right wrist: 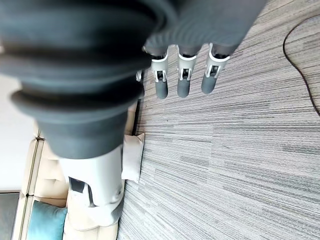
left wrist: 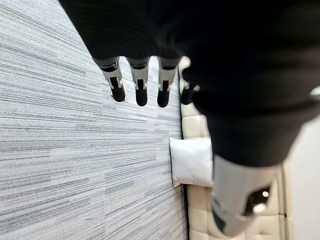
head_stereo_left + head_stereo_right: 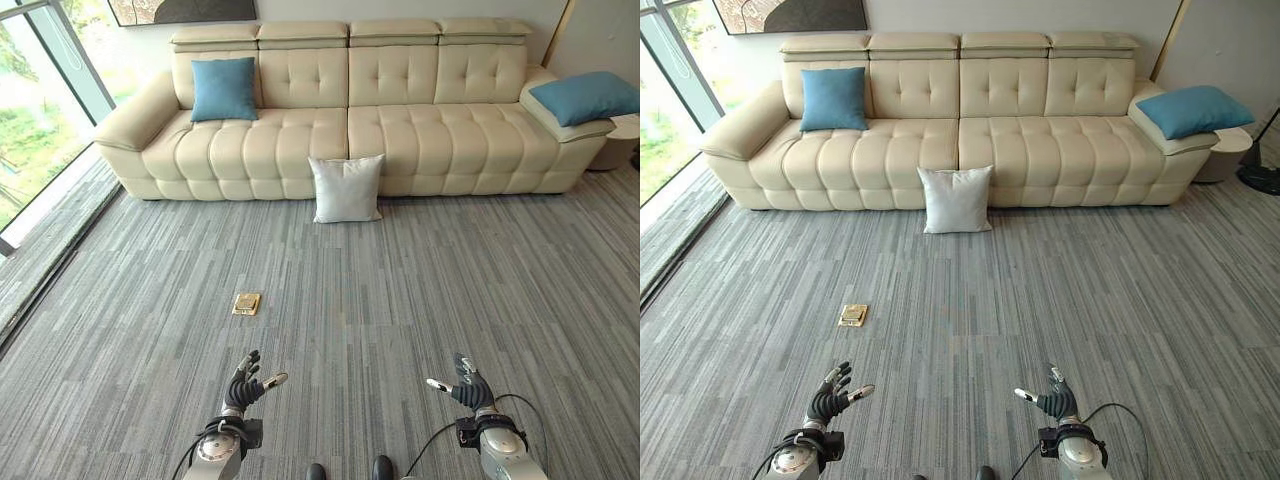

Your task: Pick up all the scattered cushions and arrange them neatly on the sofa.

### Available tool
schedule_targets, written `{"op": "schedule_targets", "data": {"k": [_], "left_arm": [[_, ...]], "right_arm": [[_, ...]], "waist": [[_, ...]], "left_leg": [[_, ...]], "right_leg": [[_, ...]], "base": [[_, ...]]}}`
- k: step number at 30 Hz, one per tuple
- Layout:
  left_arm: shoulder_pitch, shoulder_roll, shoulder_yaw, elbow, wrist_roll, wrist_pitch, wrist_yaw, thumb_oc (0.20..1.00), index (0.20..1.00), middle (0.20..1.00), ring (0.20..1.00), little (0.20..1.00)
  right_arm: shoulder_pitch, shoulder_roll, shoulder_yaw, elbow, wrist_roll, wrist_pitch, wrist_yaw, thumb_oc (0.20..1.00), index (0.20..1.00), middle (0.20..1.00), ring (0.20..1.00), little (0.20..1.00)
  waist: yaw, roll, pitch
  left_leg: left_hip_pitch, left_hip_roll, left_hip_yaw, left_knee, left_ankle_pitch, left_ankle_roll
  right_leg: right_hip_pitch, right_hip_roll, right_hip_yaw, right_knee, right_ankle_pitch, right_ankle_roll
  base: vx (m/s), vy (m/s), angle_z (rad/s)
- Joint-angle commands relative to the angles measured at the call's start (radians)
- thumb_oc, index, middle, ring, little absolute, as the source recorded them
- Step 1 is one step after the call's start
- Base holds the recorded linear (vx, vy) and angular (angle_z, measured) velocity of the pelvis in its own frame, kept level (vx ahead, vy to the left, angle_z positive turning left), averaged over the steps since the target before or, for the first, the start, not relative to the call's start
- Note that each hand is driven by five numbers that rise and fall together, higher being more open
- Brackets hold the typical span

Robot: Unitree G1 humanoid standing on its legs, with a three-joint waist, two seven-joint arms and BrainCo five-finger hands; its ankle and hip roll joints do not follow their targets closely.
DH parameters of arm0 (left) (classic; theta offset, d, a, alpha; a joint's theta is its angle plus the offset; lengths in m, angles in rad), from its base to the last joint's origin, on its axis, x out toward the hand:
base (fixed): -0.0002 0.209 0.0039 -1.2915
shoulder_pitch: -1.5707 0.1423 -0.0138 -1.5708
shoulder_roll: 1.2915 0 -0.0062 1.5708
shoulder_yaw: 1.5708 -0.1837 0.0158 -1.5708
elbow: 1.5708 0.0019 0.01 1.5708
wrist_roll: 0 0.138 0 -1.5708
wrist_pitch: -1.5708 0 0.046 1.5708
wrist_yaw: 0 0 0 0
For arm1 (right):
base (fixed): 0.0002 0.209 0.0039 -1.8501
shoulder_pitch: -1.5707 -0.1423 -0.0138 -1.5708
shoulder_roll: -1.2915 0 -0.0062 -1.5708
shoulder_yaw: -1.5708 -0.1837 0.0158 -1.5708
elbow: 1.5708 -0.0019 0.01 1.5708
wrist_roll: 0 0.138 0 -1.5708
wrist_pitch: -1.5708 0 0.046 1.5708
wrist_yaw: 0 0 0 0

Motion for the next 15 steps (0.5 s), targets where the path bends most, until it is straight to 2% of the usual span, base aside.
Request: {"op": "schedule_targets", "data": {"k": [1,5,10,15], "left_arm": [[-0.037,0.031,0.004,-0.006,-0.002,-0.039,0.009,1.000,1.000,1.000,1.000,1.000],[-0.044,0.024,0.006,0.011,-0.005,-0.039,0.017,1.000,1.000,1.000,1.000,1.000],[-0.034,0.002,0.006,0.022,-0.083,-0.024,-0.007,1.000,1.000,1.000,1.000,1.000],[-0.032,0.007,0.003,0.033,-0.076,-0.017,-0.016,1.000,1.000,1.000,1.000,1.000]], "right_arm": [[-0.047,0.000,-0.030,0.011,0.027,-0.041,-0.003,1.000,1.000,1.000,1.000,1.000],[-0.051,0.004,-0.025,0.014,0.028,-0.040,-0.005,1.000,1.000,1.000,1.000,1.000],[-0.043,0.017,-0.021,0.014,0.074,-0.033,0.018,1.000,1.000,1.000,1.000,1.000],[-0.050,0.019,-0.021,0.023,0.105,-0.031,0.033,1.000,1.000,1.000,1.000,1.000]], "waist": [[-0.013,-0.012,-0.018],[-0.012,-0.013,-0.017],[-0.013,-0.014,-0.020],[-0.013,-0.014,-0.020]], "left_leg": [[0.045,0.077,-0.029,0.000,-0.113,-0.073],[0.045,0.077,-0.028,0.000,-0.112,-0.073],[0.046,0.075,-0.030,0.000,-0.114,-0.072],[0.045,0.072,-0.033,0.000,-0.115,-0.072]], "right_leg": [[0.067,-0.099,0.004,0.001,-0.161,0.110],[0.068,-0.099,0.003,0.001,-0.160,0.110],[0.068,-0.101,0.003,0.001,-0.160,0.110],[0.069,-0.101,0.003,0.001,-0.160,0.110]], "base": [[0.00,0.000,0.00],[0.00,0.000,0.00],[0.00,0.000,0.00],[0.00,0.000,0.00]]}}
